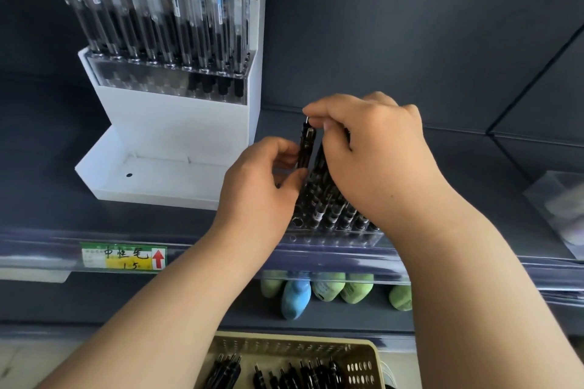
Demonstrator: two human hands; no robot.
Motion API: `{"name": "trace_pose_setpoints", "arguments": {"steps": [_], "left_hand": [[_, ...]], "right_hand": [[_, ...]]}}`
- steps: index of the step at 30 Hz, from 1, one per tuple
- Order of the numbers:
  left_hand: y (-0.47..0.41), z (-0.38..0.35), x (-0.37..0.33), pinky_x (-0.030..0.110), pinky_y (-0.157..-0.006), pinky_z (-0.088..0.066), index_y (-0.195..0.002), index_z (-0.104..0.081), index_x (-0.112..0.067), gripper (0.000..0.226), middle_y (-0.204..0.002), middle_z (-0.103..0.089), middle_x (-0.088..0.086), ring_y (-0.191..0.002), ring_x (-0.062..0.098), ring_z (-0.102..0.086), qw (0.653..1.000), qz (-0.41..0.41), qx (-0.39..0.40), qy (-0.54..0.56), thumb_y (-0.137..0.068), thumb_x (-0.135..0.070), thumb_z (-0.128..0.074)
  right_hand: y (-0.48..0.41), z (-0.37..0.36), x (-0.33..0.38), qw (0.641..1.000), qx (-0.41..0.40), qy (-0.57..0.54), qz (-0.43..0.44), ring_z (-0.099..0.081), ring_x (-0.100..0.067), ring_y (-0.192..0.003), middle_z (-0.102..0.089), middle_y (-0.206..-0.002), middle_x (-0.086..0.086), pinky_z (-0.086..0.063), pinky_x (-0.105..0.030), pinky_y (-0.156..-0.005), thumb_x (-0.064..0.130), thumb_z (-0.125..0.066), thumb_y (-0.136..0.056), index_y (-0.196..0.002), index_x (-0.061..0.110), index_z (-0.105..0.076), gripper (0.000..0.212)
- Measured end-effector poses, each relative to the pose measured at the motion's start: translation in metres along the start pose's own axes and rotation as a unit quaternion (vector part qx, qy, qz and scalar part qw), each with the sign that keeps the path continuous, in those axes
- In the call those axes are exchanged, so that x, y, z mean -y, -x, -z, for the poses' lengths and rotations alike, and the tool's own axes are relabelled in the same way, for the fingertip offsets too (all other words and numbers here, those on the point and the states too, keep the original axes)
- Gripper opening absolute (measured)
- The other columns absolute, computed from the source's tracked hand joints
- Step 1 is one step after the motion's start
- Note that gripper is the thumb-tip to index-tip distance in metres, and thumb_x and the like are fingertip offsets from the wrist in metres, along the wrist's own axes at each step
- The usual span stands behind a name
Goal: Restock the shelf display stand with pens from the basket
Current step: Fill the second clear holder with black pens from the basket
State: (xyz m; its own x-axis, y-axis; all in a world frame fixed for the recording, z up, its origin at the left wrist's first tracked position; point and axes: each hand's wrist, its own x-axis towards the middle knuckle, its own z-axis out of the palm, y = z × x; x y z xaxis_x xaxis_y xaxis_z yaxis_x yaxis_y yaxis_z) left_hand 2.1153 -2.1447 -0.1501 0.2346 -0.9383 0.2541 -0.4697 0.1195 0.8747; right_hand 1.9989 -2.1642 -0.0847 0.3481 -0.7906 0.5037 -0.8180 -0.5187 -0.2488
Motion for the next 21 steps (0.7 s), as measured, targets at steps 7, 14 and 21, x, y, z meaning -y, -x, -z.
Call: {"name": "trace_pose_setpoints", "arguments": {"steps": [7, 14, 21], "left_hand": [[0.010, 0.011, 0.009, -0.004, -0.071, -0.037, -0.107, -0.062, -0.020, 0.022, -0.101, -0.062, -0.009, -0.082, -0.002, -0.055, 0.998, -0.019, -0.023, -0.059, -0.087, -0.011, -0.060], [0.045, 0.030, 0.033, 0.020, -0.090, -0.039, -0.110, -0.060, -0.016, 0.029, -0.112, -0.056, 0.000, -0.105, 0.017, -0.054, 0.968, -0.074, 0.041, -0.237, -0.084, -0.004, -0.054], [0.125, 0.036, 0.050, 0.033, -0.093, -0.045, -0.115, -0.061, -0.012, 0.026, -0.116, -0.054, 0.002, -0.107, 0.019, -0.055, 0.973, -0.021, 0.079, -0.216, -0.089, -0.010, -0.056]], "right_hand": [[0.022, -0.007, 0.016, 0.991, -0.130, -0.003, 0.037, -0.057, -0.025, -0.094, -0.070, -0.093, 0.005, -0.031, -0.032, -0.073, 0.014, -0.053, -0.082, -0.101, 0.017, -0.071, 0.026], [0.104, -0.032, 0.043, 0.981, -0.089, -0.039, 0.167, -0.057, -0.026, -0.092, -0.066, -0.105, -0.001, -0.040, -0.037, -0.071, 0.005, -0.054, -0.081, -0.112, 0.010, -0.066, 0.034], [0.197, -0.086, 0.037, 0.981, 0.191, -0.016, -0.021, -0.058, -0.031, -0.093, -0.064, -0.097, -0.007, -0.049, -0.040, -0.077, 0.014, -0.044, -0.081, -0.120, 0.012, -0.058, 0.042]]}}
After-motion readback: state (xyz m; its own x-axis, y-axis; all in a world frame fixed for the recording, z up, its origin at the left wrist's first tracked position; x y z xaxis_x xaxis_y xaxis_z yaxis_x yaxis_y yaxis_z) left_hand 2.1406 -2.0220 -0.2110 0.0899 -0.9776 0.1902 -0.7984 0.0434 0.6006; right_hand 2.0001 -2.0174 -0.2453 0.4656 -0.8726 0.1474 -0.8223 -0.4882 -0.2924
